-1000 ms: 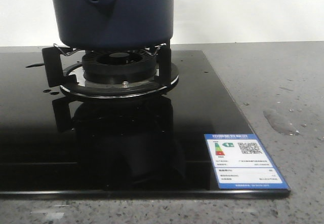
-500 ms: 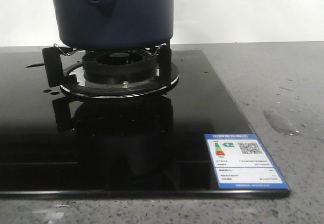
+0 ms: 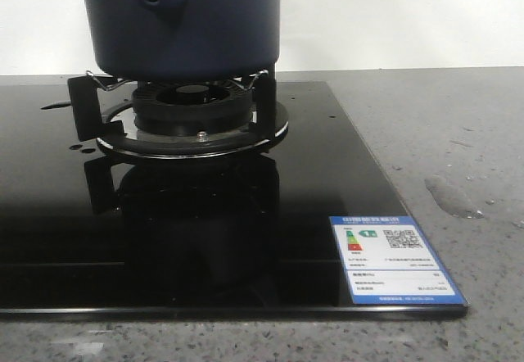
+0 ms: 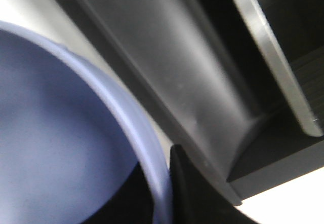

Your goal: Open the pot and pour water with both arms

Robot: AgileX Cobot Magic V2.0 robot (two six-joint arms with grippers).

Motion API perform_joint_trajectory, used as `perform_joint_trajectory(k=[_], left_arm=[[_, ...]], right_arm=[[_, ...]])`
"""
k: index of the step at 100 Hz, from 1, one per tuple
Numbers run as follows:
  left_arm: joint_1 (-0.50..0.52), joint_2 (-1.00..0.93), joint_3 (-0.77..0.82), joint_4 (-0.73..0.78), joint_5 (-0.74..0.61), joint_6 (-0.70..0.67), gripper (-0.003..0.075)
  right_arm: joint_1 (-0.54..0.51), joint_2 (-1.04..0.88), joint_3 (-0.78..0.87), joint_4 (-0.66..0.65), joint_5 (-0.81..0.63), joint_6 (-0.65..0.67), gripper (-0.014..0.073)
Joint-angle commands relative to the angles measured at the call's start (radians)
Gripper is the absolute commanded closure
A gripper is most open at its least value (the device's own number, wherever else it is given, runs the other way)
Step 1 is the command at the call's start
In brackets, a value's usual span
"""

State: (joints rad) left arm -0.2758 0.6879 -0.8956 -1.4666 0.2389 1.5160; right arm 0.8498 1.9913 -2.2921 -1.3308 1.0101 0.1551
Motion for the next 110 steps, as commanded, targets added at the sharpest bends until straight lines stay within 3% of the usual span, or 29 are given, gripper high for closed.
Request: perform_joint_trajectory(k=[1,24,39,52,66,83,110], left_arm=[[-0.018,-0.010,-0.020,-0.035,-0.036,-0.008,0.0498],[-0.024,-0.010,0.001,-0.035,-0.045,-0.008,0.0498],[-0.024,-0.010,0.002,-0.035,-0.045,-0.008,0.0498],[-0.024,-0.010,0.002,-0.033,-0.045,-0.008,0.0498],[-0.024,-0.010,0.002,-0.033,-0.034,-0.008,0.0498],[-0.024,0.012,0.002,-0.033,0.028,-0.008,0.0498],[-0.024,0.089,-0.026,-0.035,0.134,0.000,0.0498]], right_arm=[[0.003,-0.048,-0.032,-0.098,-0.037,0.013,0.0634],[0.003,-0.045,-0.032,-0.081,-0.002,0.027,0.0634],[0.003,-0.035,-0.032,0.060,0.065,0.033,0.0634],[0.001,-0.035,-0.032,0.172,0.168,0.155,0.0634],[-0.015,-0.044,-0.059,0.261,0.260,0.157,0.0636],[-0.116,-0.096,-0.160,0.590,0.304,0.155,0.0636],[-0.454,-0.246,-0.117,1.189,0.307,0.070,0.0636]])
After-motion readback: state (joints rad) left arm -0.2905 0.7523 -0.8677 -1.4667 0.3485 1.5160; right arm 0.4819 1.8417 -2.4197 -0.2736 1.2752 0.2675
